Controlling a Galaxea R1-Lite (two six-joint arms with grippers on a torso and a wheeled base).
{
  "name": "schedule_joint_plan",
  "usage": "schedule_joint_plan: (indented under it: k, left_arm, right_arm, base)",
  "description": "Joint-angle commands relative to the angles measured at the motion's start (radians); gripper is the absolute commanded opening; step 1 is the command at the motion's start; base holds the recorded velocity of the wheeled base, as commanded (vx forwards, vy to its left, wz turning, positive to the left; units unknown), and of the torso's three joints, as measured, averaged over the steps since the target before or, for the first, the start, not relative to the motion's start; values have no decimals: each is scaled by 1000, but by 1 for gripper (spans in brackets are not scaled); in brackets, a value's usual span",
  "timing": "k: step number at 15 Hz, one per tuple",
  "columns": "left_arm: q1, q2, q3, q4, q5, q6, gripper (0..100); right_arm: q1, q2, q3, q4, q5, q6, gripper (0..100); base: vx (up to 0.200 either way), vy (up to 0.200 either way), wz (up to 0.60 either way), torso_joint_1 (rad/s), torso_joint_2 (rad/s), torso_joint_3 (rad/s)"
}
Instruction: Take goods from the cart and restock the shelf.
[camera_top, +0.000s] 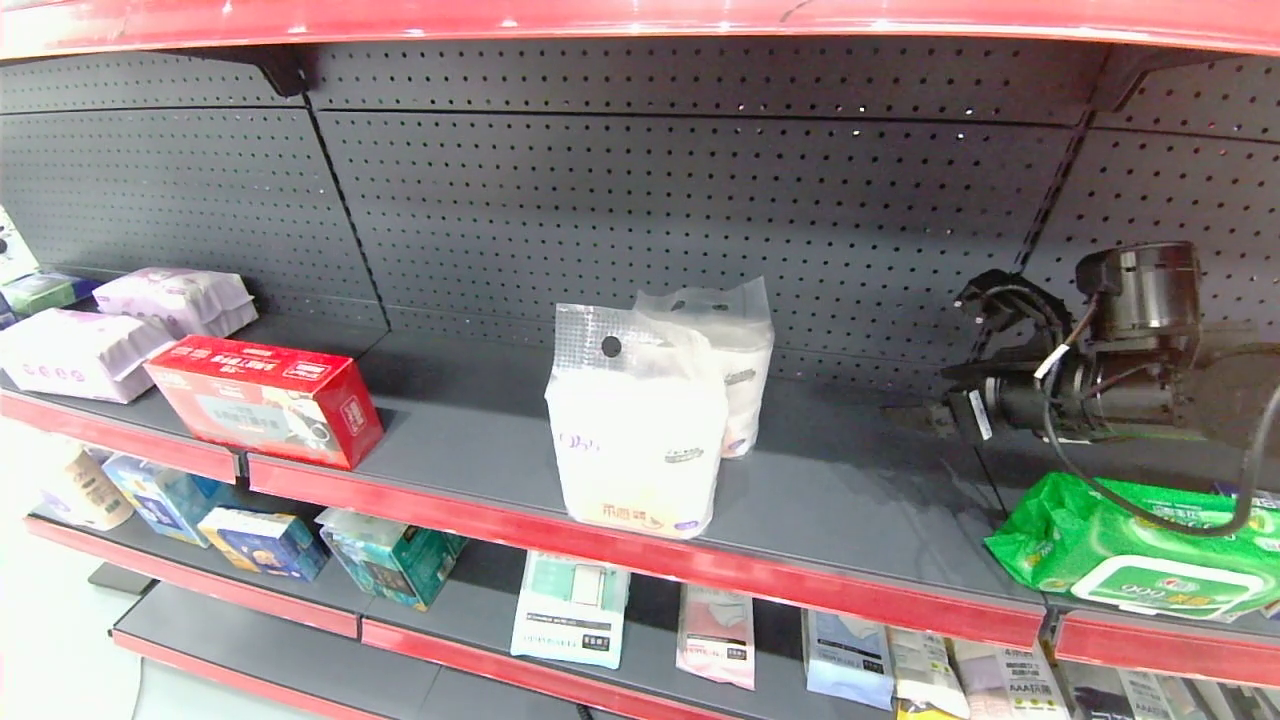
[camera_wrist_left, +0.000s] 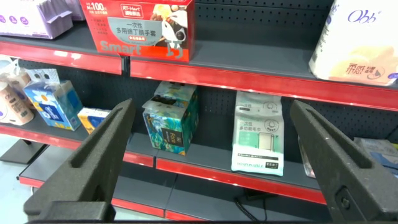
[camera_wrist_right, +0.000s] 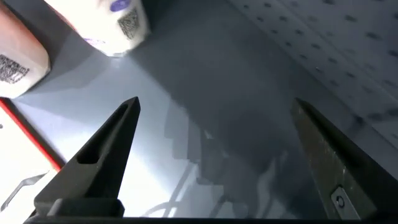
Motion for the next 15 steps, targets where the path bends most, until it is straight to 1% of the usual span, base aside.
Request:
schedule_joint_plan:
  k: [1, 3, 4, 6, 8, 9, 11, 12, 13, 15]
  left_arm:
    - [0, 1, 0, 0, 1, 0, 100]
    - [0, 1, 0, 0, 1, 0, 100]
    - [0, 1, 0, 0, 0, 0, 100]
    - [0, 1, 0, 0, 0, 0, 100]
    - [0, 1, 0, 0, 1, 0, 100]
    - [0, 1, 0, 0, 0, 0, 100]
    - [0, 1, 0, 0, 0, 0, 100]
    - [0, 1, 0, 0, 1, 0, 100]
    - [0, 1, 0, 0, 0, 0, 100]
    - [0, 1, 0, 0, 0, 0, 100]
  right_arm:
    - [-34, -144, 82, -2, -12, 1, 100]
    - [-57, -212, 138, -5, -13, 1, 100]
    - [-78, -298, 201, -5, -13, 1, 100]
    - [-103, -388, 277, -11, -15, 1, 100]
    - [-135, -549, 411, -13, -13, 1, 100]
    - [-173, -643, 458, -13, -13, 1, 100]
    - [-223, -768, 503, -13, -13, 1, 100]
    - [-287, -917, 576, -13, -15, 1, 100]
    - [-324, -1038, 638, -11, -24, 7, 100]
    - [-324, -1233, 745, -4, -102, 47, 100]
  base:
    - [0, 0, 0, 0, 0, 0]
    - [0, 0, 0, 0, 0, 0]
    - [0, 0, 0, 0, 0, 0]
    - [0, 0, 0, 0, 0, 0]
    - [0, 0, 0, 0, 0, 0]
    - [0, 0, 0, 0, 0, 0]
    - [0, 0, 0, 0, 0, 0]
    - [0, 0, 0, 0, 0, 0]
    - [0, 0, 0, 0, 0, 0]
    - [0, 0, 0, 0, 0, 0]
